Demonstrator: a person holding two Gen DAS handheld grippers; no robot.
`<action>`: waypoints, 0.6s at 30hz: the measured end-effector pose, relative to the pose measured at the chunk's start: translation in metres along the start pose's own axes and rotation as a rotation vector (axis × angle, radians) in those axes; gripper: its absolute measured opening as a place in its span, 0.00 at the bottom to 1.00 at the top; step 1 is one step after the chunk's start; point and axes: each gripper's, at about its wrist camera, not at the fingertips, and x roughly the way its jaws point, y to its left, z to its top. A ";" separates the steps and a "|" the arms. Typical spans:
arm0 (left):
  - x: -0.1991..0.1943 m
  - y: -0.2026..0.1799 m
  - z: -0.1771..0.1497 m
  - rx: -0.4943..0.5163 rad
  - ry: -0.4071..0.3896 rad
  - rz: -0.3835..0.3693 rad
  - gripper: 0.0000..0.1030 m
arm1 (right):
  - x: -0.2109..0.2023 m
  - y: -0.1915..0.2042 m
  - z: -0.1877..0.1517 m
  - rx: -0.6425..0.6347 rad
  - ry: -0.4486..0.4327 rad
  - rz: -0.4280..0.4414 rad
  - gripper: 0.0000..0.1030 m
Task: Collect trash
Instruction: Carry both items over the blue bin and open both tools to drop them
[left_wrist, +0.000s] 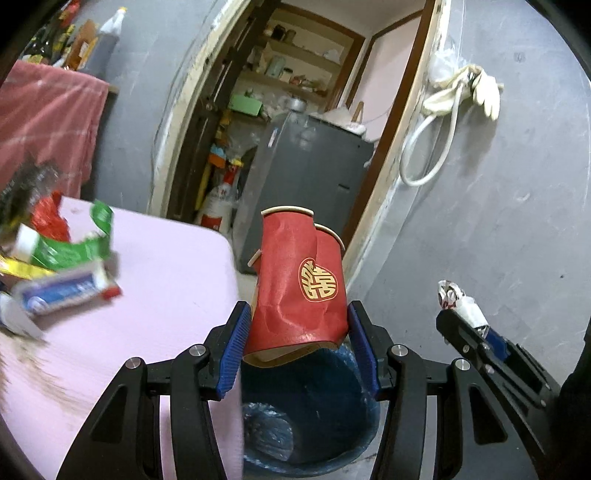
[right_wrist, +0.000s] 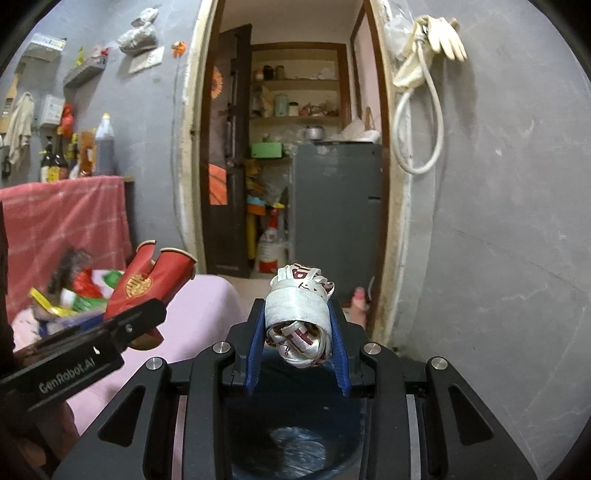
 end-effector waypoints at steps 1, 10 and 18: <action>0.006 -0.001 -0.004 0.000 0.012 0.005 0.46 | 0.005 -0.006 -0.005 0.010 0.010 0.002 0.29; 0.051 -0.007 -0.027 0.028 0.138 0.036 0.46 | 0.042 -0.038 -0.036 0.093 0.127 0.030 0.29; 0.064 -0.009 -0.036 0.077 0.183 0.037 0.46 | 0.052 -0.051 -0.038 0.116 0.164 0.033 0.31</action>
